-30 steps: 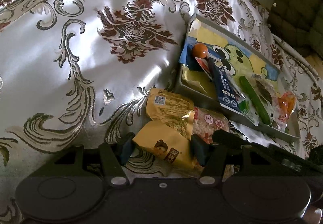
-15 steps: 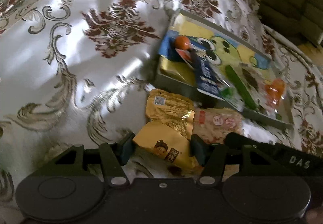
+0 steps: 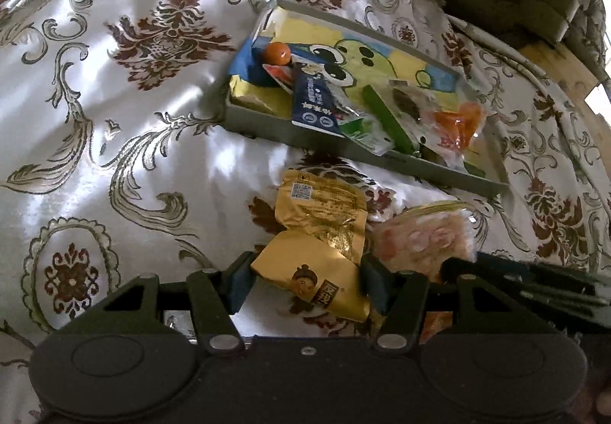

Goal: Organize snacks
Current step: 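Lift and carry the yellow packet and rice cracker bar over the tray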

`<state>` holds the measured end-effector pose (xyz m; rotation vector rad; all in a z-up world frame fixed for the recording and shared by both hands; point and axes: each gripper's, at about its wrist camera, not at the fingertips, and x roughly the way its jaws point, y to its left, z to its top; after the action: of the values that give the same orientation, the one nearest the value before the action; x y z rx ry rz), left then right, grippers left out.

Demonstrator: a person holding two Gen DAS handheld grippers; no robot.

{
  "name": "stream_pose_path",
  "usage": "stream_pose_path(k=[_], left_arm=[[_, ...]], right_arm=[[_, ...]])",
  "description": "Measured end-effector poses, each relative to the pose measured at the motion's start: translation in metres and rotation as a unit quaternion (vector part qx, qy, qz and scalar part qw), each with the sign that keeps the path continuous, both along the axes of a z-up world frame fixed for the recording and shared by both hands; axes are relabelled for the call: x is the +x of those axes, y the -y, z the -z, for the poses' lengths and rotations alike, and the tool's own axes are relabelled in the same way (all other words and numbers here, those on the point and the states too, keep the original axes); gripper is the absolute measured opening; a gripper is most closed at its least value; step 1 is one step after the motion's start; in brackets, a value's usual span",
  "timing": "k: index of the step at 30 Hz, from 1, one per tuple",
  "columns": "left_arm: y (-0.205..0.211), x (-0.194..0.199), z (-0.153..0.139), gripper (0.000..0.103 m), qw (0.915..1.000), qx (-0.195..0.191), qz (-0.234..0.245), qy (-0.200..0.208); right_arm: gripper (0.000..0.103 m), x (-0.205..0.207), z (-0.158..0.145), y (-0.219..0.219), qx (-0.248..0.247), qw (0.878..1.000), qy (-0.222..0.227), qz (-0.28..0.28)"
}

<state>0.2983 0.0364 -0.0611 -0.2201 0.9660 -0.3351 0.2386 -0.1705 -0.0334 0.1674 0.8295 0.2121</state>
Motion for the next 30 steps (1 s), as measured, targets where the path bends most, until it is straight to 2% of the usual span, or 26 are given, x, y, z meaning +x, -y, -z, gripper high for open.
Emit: stream_pose_path(k=[5,9,12,15,16,18,22,30], left_arm=[[-0.012,0.008,0.006,0.062,0.9996,0.003,-0.025,-0.013],[-0.022,0.016,0.009,0.062,0.9989,-0.009,-0.043,-0.016],[-0.024,0.019,0.008,0.062,0.9990,-0.005,-0.044,-0.008],[-0.026,0.020,0.006,0.062,0.9989,-0.003,-0.046,-0.003],[-0.028,0.019,0.005,0.062,0.9987,-0.007,-0.050,-0.002],[-0.031,0.017,0.001,0.062,0.9985,-0.012,-0.054,0.002],[-0.034,0.006,-0.011,0.062,0.9977,-0.020,-0.060,0.024],[-0.036,-0.007,-0.038,0.062,0.9919,-0.048,-0.074,0.091]], right_arm=[[0.026,0.001,0.012,0.002,0.064,0.998,0.014,-0.013],[0.028,0.007,0.021,0.004,0.113,0.993,0.007,-0.026],[0.030,0.009,0.024,-0.004,0.099,0.995,0.008,-0.031],[0.029,0.010,0.034,-0.009,0.065,0.998,-0.023,-0.008],[0.026,0.007,0.037,-0.007,0.067,0.997,-0.025,-0.003],[0.024,0.001,0.037,-0.003,0.081,0.996,-0.020,0.002],[0.022,-0.009,0.026,-0.004,0.067,0.998,0.002,0.000],[0.022,-0.021,-0.006,0.005,0.079,0.996,0.048,-0.003]])
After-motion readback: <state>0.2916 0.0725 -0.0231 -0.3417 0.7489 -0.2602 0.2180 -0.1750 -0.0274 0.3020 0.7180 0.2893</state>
